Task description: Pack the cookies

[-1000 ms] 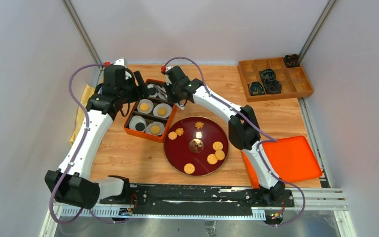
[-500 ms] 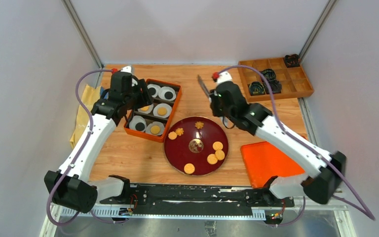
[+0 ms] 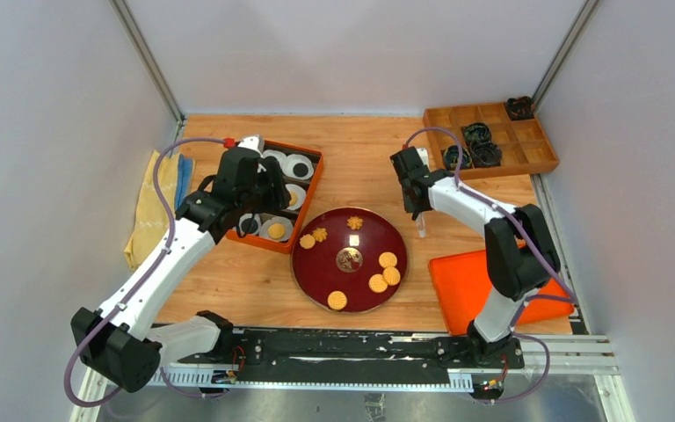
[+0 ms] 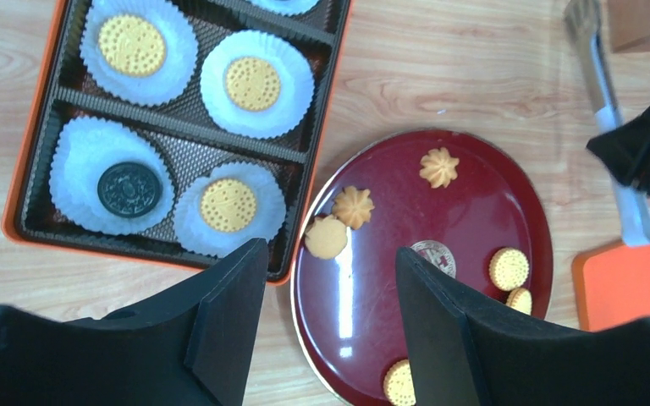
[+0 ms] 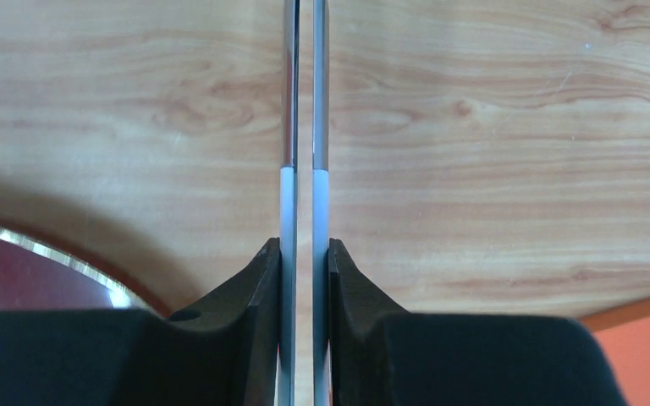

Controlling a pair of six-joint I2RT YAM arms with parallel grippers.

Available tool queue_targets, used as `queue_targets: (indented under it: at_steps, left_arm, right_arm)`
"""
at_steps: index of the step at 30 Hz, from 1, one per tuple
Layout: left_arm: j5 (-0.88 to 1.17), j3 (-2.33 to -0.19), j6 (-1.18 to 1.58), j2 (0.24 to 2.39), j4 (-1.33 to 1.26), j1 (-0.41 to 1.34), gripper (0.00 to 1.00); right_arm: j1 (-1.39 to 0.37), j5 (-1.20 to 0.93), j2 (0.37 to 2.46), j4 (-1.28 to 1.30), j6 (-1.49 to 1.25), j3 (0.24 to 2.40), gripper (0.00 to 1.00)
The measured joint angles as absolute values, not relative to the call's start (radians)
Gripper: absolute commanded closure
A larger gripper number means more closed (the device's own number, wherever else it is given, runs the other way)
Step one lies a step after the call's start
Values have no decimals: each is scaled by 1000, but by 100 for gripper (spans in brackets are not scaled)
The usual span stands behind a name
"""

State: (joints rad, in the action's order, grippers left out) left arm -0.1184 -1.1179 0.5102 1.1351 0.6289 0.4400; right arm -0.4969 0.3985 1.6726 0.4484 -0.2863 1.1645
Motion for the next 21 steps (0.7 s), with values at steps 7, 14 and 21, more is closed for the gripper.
queue_targets:
  at_steps: [7,14,21]
  left_arm:
    - [-135,-1078,527,1147,635,441,38]
    - [-134,-1079,528,1196,628,441,38]
    - [-123,-1079,529,1224,620,441,37]
  right_arm:
    - [-393,286,1791,419,-303,1269,75]
    - [-377,218,1843,496,-319,1279,49]
    - [-377,173,1789,543,-305,1278,17]
